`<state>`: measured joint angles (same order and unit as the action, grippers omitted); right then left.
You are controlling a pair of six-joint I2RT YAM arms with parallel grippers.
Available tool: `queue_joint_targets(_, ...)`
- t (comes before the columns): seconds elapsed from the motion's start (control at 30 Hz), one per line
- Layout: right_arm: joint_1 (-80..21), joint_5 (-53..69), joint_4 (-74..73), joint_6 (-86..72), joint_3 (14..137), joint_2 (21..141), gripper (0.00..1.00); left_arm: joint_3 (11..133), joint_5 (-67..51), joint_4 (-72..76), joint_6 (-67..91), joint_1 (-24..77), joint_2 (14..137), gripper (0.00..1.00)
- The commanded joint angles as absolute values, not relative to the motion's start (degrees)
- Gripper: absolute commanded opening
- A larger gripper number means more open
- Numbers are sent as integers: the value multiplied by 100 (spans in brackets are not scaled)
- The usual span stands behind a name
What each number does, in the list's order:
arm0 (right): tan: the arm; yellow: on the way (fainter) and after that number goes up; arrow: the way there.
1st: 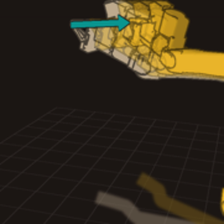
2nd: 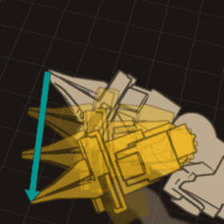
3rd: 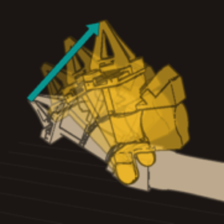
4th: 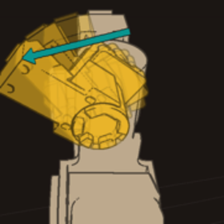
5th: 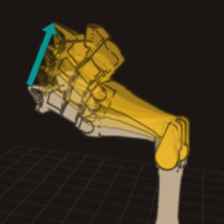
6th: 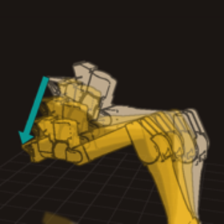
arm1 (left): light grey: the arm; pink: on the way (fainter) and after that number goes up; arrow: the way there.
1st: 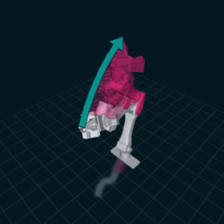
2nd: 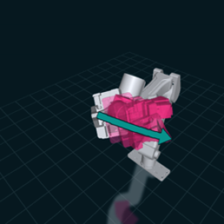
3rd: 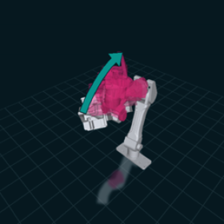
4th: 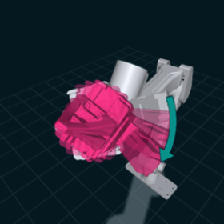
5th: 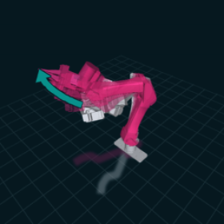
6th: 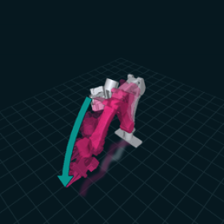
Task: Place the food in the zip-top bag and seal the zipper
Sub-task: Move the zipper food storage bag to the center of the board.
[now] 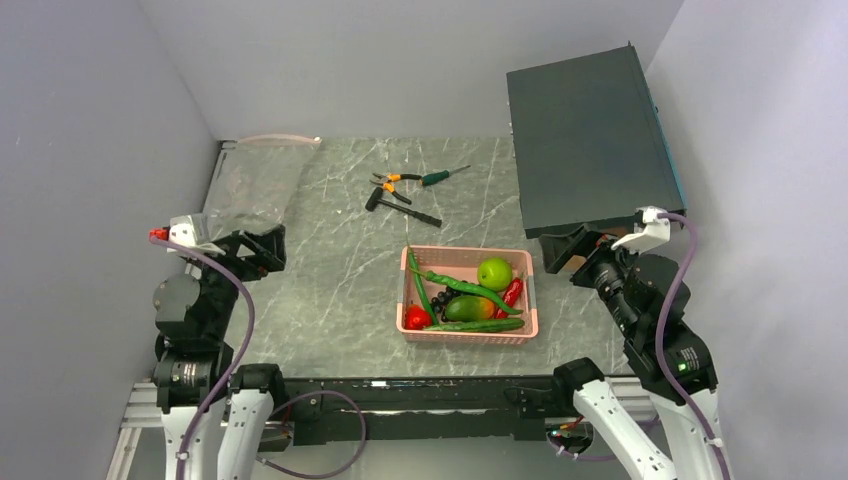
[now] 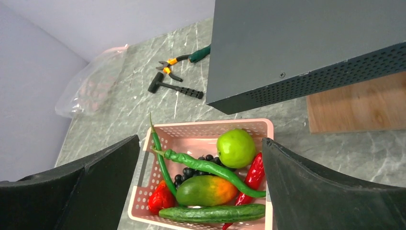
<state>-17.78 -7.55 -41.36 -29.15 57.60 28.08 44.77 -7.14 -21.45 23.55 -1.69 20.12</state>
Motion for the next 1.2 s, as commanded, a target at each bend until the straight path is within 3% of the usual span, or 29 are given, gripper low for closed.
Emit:
queue_joint_targets(0.0,-1794,-757,-4248,-2535,6237,3135,100,4937,-22,-3230,2858,-190,2162,99)
queue_joint_targets(0.2,-1795,-546,-3916,-2322,6295,3280,100,5257,-198,-4190,2824,-189,2434,99)
queue_joint_targets(0.4,-1793,-43,-3564,-2608,6258,3446,100,4832,-738,-4118,2947,-189,2287,99)
queue_joint_targets(0.6,-1795,1353,-3114,-2347,6260,3802,100,4533,-304,-4194,3599,-193,2343,99)
queue_joint_targets(0.83,-1917,2417,-2474,-2486,6124,4426,100,4689,-507,-4046,3595,-202,3404,99)
queue_joint_targets(1.17,-3699,1151,-2584,-2297,6414,5614,100,4764,-80,-2895,4592,-770,4538,99)
